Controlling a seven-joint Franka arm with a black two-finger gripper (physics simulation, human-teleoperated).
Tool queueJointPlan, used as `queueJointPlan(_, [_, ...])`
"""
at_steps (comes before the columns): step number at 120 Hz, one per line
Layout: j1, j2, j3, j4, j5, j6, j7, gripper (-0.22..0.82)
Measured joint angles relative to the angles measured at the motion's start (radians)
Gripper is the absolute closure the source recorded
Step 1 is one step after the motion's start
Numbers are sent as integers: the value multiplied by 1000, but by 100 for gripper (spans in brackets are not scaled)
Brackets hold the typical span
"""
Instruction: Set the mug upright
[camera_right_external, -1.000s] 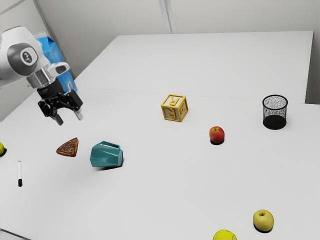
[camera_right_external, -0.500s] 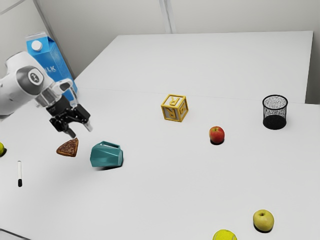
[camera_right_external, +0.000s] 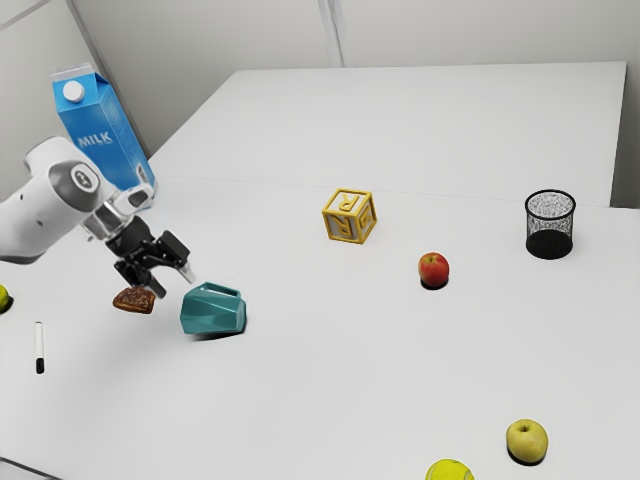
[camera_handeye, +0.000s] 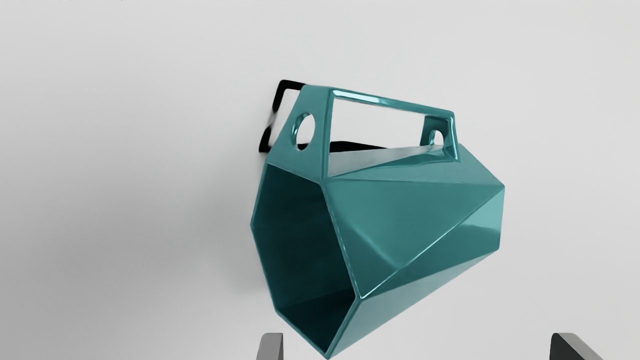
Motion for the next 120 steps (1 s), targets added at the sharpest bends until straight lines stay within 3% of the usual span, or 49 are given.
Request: queueJointPlan(120, [-5,66,0,-128,-386,118,295,5])
